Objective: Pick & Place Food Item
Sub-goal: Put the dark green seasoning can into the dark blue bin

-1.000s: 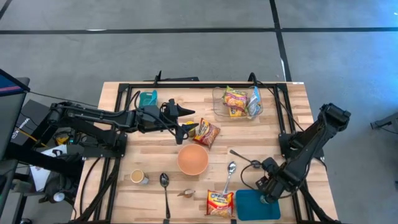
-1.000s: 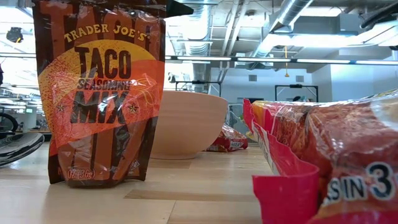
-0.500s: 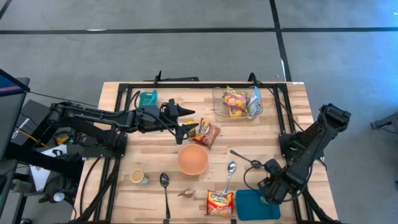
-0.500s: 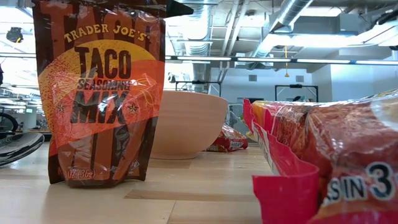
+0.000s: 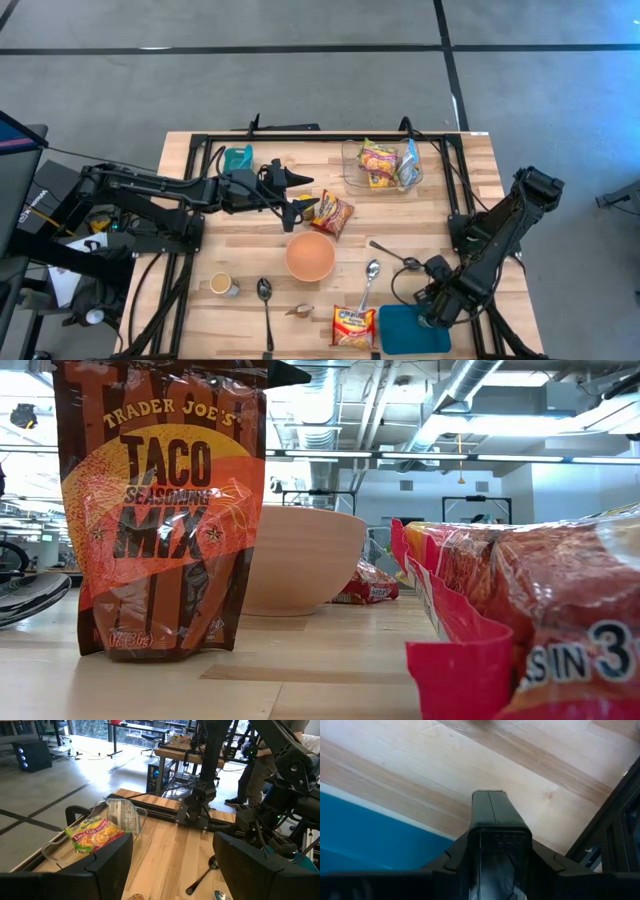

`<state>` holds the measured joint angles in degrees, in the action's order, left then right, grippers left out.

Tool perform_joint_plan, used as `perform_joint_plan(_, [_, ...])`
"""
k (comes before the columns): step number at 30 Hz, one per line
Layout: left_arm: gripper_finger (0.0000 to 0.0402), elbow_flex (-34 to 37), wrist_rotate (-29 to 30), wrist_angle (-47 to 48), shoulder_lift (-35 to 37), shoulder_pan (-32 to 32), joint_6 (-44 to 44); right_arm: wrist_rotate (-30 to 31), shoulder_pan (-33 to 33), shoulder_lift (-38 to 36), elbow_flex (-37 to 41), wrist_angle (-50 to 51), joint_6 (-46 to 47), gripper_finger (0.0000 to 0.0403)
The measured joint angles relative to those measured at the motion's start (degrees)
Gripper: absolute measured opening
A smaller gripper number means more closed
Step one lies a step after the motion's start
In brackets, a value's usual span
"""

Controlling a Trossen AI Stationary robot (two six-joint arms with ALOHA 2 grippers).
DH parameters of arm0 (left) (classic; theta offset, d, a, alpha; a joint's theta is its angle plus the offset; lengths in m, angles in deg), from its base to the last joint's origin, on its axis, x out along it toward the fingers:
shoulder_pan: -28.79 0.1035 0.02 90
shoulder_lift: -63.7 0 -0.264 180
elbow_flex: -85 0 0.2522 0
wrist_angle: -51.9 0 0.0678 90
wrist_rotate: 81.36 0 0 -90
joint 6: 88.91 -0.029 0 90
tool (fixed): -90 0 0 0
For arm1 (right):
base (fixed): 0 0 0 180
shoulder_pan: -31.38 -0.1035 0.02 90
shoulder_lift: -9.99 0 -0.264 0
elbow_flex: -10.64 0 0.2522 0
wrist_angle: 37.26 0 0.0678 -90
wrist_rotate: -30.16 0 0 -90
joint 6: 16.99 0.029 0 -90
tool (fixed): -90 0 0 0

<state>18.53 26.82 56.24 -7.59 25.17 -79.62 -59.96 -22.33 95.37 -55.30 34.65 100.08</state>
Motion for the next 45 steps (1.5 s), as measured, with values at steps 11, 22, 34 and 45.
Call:
perform_joint_plan(11, [0.0271,-0.01,-0.01,0.0,0.0,0.0,-0.01,0.09,0.0,0.0,0.0,0.08,0.0,0.0117])
perform_joint_plan(22, [0.0271,0.0,0.01,-0.01,0.0,-0.01,-0.01,0.13,0.0,0.0,0.0,0.09,-0.27,0.0117])
perform_joint_plan(34, [0.0271,0.0,-0.01,-0.01,0.0,-0.02,-0.01,-0.26,1.73,-2.24,-1.73,3.74,-7.33,0.0117])
perform_joint_plan(45, [0.0271,-0.01,0.01,0.0,0.0,0.0,0.0,0.86,7.15,-6.78,-5.99,7.36,-38.16,0.012])
